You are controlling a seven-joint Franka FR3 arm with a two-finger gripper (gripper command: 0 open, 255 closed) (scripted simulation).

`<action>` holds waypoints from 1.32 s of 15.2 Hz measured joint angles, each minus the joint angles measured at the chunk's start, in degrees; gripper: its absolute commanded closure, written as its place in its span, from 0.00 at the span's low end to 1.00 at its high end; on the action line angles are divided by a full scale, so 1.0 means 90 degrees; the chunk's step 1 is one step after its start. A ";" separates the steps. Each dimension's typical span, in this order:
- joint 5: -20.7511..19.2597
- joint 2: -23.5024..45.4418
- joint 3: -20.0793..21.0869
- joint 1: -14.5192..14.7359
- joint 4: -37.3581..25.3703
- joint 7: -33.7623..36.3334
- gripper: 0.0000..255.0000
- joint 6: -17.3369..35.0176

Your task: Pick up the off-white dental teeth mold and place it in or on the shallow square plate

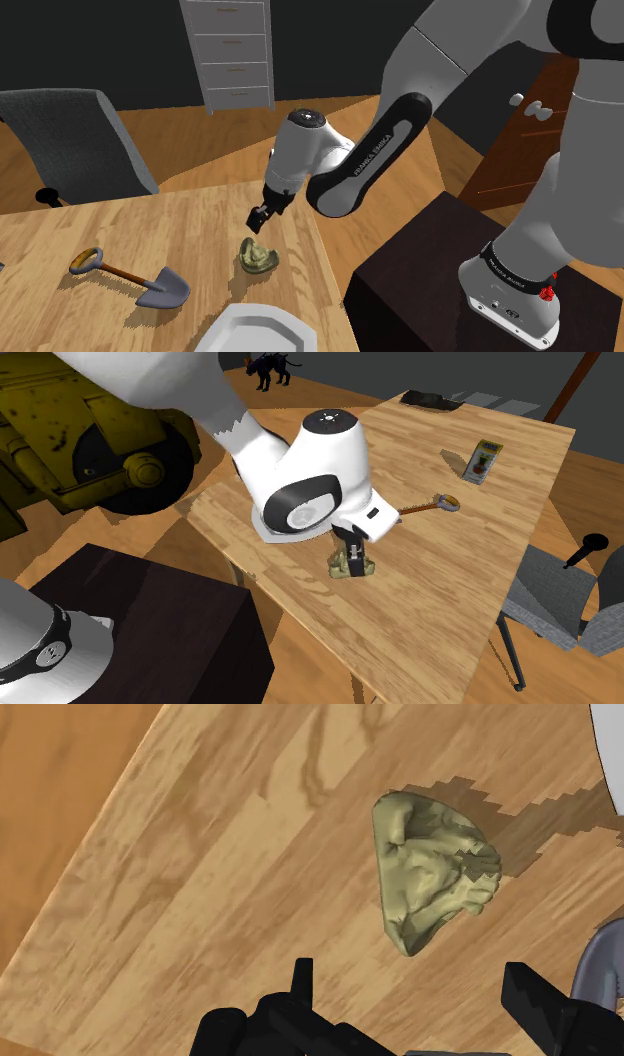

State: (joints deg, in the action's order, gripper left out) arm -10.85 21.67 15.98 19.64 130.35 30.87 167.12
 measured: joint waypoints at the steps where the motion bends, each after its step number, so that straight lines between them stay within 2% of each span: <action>1: -0.0122 0.0237 -0.0127 0.0185 -0.0208 0.0138 0.00 0.0060; 2: -0.0237 0.0457 -0.0263 0.0395 -0.0372 0.0293 0.00 0.0146; 5: -0.0412 0.1136 -0.0521 0.0756 -0.1011 0.0471 0.00 0.0264; 8: -0.0479 0.1546 -0.0664 0.0945 -0.1365 0.0553 0.00 0.0347; 13: -0.0536 0.2021 -0.0818 0.1107 -0.1700 0.0614 0.00 0.0503; 19: -0.0544 0.2088 -0.0841 0.1130 -0.1742 0.0623 0.00 0.0533; 20: -0.0544 0.2088 -0.0841 0.1130 -0.1742 0.0623 1.00 0.0533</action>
State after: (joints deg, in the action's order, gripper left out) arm -15.75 40.47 8.41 29.82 114.68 36.47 171.92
